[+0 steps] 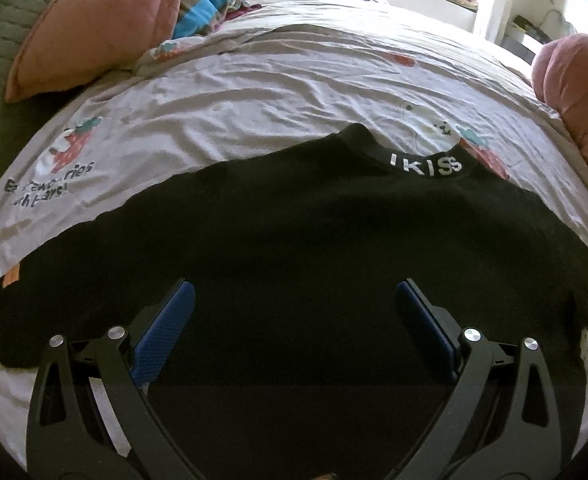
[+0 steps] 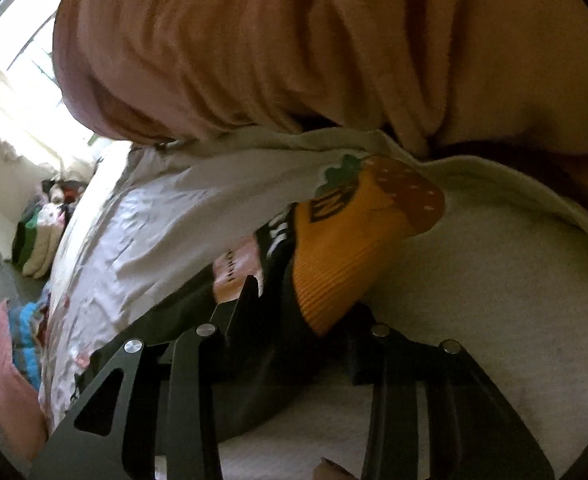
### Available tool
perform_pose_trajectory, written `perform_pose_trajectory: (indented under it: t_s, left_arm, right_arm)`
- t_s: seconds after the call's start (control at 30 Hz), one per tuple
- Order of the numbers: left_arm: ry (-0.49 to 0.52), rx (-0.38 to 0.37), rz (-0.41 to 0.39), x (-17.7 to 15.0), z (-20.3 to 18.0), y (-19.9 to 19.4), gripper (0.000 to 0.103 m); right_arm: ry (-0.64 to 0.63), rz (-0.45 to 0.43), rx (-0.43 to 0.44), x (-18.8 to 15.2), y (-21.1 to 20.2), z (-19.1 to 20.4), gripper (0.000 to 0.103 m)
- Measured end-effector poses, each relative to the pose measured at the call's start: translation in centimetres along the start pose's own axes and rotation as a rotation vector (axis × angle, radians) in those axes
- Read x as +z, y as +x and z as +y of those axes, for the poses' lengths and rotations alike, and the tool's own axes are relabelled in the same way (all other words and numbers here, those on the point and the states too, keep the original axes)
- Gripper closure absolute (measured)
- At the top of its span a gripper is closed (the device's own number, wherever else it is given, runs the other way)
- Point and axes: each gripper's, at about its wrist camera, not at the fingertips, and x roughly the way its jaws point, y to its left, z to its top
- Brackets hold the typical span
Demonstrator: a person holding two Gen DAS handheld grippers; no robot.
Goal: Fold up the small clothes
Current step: 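Fold the held sleeve across the shirt body with the right tool, release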
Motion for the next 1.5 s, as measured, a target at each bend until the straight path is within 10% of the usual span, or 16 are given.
perform_pose_trajectory:
  t_s: [0.6, 1.5]
  left_arm:
    - [-0.015, -0.155, -0.066, 1.3, 1.9, -3.4, 0.009]
    - [-0.251, -0.44, -0.014, 1.2, 7.9, -1.7, 0.009]
  right_arm:
    - [-0.332, -0.12, 0.335, -3.6, -8.6, 13.8, 0.09]
    - [-0.695, 0.059, 0.518, -19.1, -7.9, 29.3, 0.09]
